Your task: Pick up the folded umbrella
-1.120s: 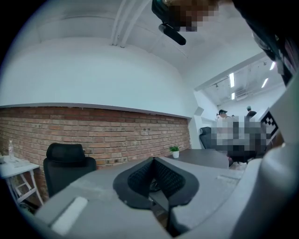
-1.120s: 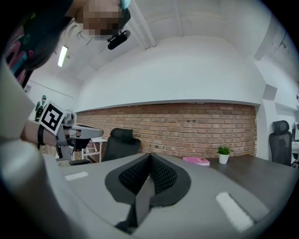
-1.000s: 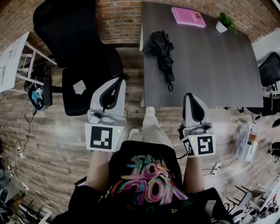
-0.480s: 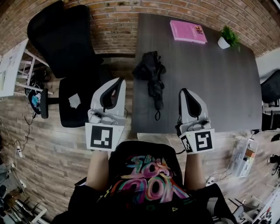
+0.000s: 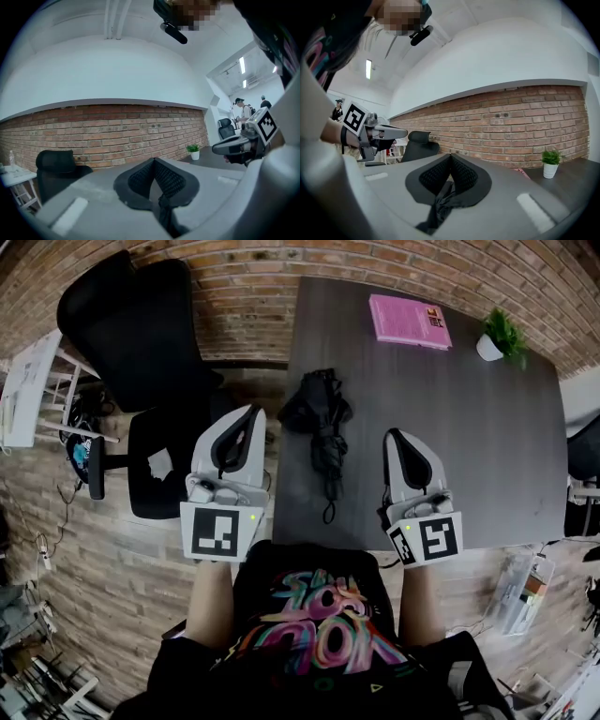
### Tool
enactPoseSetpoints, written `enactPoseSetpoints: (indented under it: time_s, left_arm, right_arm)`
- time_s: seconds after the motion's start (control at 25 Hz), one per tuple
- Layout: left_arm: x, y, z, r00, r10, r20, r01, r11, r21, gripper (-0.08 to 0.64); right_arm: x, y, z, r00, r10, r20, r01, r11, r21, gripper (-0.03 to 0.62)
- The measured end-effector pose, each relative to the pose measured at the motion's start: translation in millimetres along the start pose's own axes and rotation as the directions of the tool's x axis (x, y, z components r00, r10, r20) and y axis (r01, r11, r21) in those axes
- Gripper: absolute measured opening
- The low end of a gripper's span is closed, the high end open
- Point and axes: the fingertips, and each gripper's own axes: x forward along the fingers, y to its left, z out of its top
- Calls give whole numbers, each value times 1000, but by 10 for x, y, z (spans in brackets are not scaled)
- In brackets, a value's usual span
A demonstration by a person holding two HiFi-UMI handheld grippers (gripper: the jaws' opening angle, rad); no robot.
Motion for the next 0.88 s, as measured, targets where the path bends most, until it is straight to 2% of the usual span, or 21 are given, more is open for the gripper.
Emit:
enactPoseSetpoints:
  time_s: [0.52, 0.88]
  left_arm:
    - [103, 138, 48, 1000, -24, -6, 24, 1000, 2, 2]
    - [4, 232, -69, 1000, -4, -26, 3, 1000, -26, 2]
  right_arm:
    - [347, 75, 15, 1000, 25, -19, -25, 999, 31, 0]
    - [480, 197, -227, 994, 58, -98, -54, 998, 45, 2]
